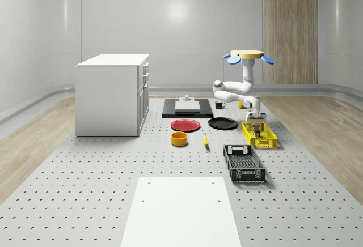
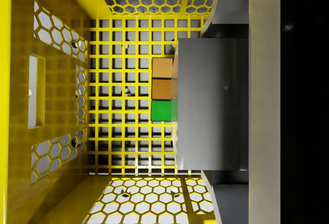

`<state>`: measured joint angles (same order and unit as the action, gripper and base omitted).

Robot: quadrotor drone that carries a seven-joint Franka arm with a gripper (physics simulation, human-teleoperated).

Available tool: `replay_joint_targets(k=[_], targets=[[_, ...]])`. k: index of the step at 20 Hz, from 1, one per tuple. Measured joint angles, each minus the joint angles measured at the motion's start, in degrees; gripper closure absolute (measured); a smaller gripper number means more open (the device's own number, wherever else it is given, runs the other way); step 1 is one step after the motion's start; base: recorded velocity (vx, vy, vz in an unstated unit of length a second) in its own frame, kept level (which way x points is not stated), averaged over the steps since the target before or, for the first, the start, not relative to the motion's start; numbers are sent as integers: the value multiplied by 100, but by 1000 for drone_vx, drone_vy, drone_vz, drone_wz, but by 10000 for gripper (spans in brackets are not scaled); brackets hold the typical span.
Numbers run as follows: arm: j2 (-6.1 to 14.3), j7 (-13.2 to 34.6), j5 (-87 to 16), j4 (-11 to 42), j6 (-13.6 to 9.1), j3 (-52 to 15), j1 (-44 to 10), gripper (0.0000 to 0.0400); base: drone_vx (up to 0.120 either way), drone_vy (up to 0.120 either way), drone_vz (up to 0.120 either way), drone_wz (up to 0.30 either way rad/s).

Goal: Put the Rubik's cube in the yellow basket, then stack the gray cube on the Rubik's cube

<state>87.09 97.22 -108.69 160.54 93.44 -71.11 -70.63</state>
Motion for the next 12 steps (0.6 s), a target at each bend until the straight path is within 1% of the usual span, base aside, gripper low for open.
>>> replay_joint_targets(k=[3, 12], targets=[[-15, 86, -16, 11, -15, 11, -74, 149, 0, 0, 0, 0], [25, 151, -110, 224, -18, 110, 72, 149, 0, 0, 0, 0]])
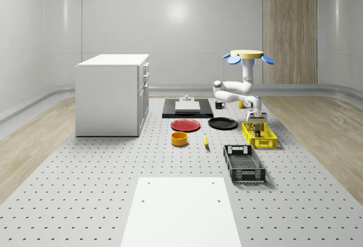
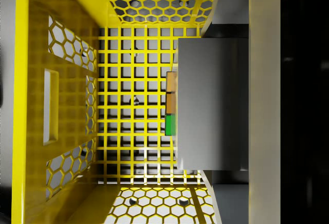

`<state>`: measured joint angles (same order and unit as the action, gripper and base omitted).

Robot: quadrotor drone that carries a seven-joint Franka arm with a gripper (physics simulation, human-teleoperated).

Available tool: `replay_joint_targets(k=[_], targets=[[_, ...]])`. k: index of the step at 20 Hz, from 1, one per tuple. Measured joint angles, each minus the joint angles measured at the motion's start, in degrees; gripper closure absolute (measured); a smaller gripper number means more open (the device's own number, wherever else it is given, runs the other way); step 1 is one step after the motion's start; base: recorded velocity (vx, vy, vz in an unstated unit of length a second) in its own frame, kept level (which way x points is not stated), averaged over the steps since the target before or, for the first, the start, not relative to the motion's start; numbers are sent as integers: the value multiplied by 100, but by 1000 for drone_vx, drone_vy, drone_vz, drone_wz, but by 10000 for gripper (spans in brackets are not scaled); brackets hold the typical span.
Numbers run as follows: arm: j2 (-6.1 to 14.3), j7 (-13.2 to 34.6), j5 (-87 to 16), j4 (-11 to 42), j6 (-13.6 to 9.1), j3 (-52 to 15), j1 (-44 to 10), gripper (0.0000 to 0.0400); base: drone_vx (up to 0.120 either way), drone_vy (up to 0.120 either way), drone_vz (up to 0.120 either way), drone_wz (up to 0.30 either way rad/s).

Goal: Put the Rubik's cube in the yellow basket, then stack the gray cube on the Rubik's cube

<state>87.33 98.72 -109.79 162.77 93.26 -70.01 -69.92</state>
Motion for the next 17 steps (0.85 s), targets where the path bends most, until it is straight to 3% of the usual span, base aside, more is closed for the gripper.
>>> replay_joint_targets(k=[3, 6, 17], targets=[[-2, 4, -11, 20, -6, 10, 17, 77, 0, 0, 0, 0], [-7, 5, -12, 33, -15, 9, 29, 36, 0, 0, 0, 0], [-26, 14, 447, 169, -204, -478, 109, 3, 0, 0, 0, 0]])
